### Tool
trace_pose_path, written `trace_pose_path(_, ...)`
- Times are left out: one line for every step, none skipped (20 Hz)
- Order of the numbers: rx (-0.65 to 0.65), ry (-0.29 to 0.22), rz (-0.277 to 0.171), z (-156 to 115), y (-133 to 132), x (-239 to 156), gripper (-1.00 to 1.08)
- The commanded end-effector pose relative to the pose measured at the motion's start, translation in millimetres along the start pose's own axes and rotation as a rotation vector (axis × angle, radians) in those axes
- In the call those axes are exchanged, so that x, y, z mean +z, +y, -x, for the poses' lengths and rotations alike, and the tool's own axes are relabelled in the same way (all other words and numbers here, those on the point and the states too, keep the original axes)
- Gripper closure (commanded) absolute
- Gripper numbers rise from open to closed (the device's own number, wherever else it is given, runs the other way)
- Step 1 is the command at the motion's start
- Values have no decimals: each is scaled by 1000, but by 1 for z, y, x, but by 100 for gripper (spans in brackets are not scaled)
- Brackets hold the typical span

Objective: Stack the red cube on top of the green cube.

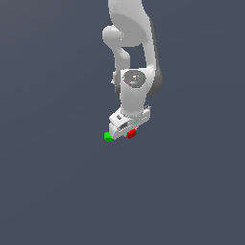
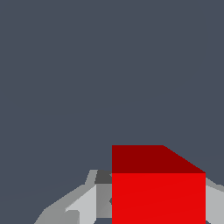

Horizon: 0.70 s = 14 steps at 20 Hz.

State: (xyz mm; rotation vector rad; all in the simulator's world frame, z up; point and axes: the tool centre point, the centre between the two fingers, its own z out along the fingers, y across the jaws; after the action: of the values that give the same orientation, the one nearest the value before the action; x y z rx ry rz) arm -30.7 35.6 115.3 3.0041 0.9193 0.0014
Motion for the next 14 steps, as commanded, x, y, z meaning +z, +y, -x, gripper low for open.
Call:
trace_pose_path(1,0,0,8,6,4,108)
trace_pose_path(1,0,0,12,10,7,108)
trace_pose_path(1,0,0,17,14,9,108)
trace_pose_path(1,0,0,23,18,13,108)
trace_pose_path(1,0,0,29,23,16,108)
trace_pose_path(1,0,0,36,28,20,108)
trace_pose_path(1,0,0,43,34,24,108)
trace_pose_path(1,0,0,50,40,29,108)
trace_pose_path(2,-1,0,57,46,33,108)
trace_pose_path(2,-1,0,63,52,37,108)
trace_pose_path(2,-1,0,68,56,40,108)
trace_pose_path(2,-1,0,73,60,43,108)
trace_pose_path(2,-1,0,77,64,45,108)
trace_pose_path(2,-1,0,81,67,48,108)
